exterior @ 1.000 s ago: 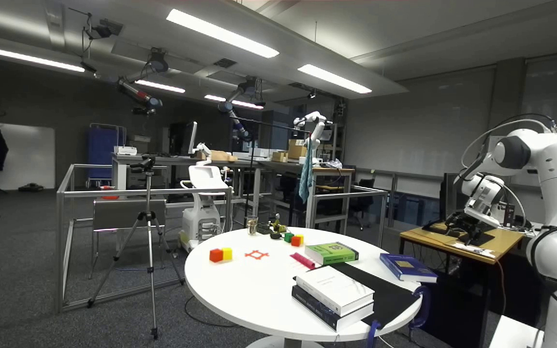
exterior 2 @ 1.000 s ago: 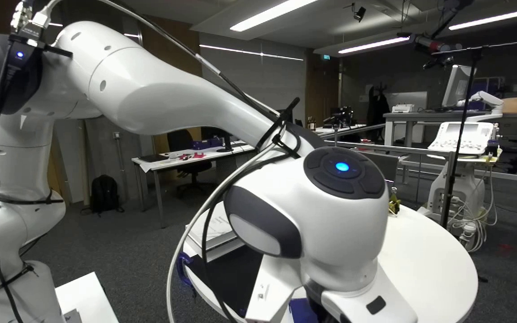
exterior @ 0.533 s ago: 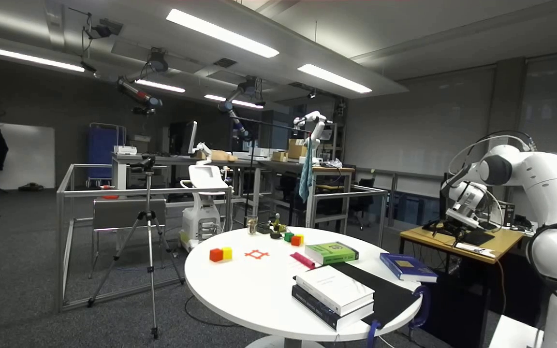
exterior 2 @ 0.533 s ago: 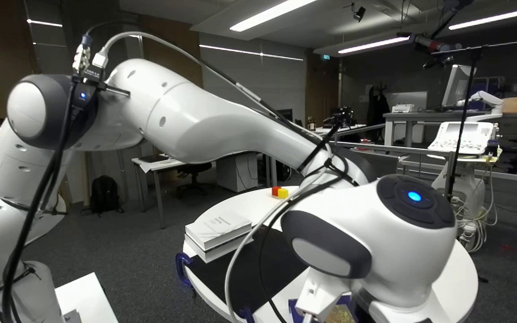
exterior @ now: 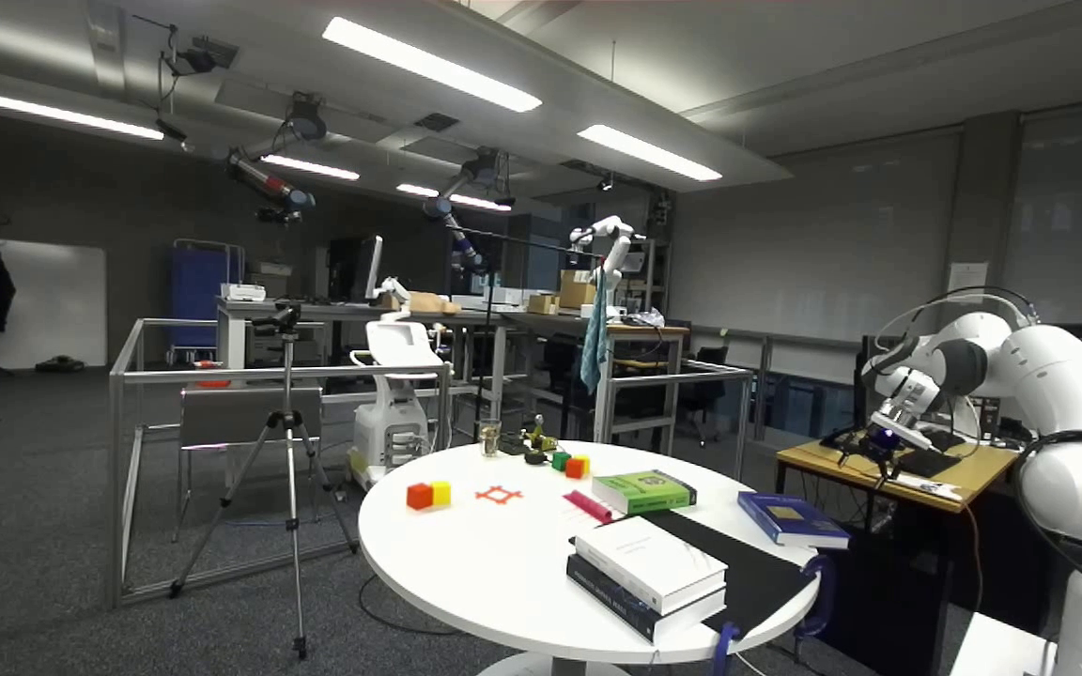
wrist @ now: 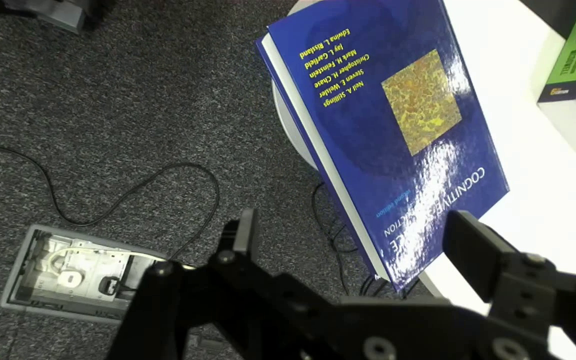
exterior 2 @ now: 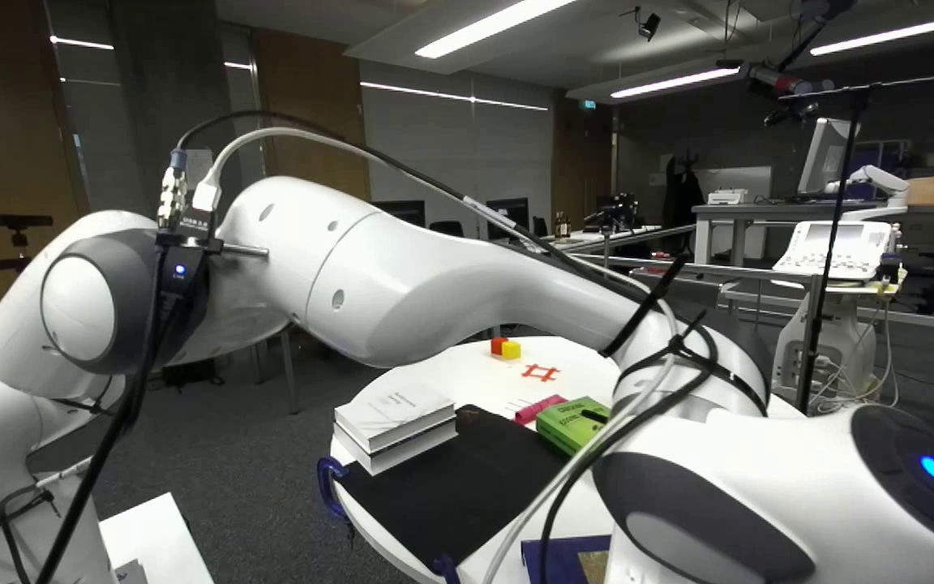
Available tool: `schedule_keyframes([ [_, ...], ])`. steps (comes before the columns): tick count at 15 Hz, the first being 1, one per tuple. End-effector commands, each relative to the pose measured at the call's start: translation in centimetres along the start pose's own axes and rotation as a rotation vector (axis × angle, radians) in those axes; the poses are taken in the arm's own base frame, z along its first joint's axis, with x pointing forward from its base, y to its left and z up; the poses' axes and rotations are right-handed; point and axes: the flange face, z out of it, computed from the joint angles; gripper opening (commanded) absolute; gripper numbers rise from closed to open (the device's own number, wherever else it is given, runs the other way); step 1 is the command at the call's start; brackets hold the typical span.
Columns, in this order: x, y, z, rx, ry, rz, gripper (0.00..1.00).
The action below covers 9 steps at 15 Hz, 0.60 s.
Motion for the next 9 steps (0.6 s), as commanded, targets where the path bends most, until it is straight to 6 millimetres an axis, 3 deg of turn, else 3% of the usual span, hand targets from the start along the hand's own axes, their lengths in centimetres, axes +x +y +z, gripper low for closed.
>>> schedule_keyframes([
  [1,1.9,0.3,-0.8,0.084,-0.024,-0.114,1.0],
  [9,2.9,0.4,0.4,0.104,-0.016,-0.095,1.0],
])
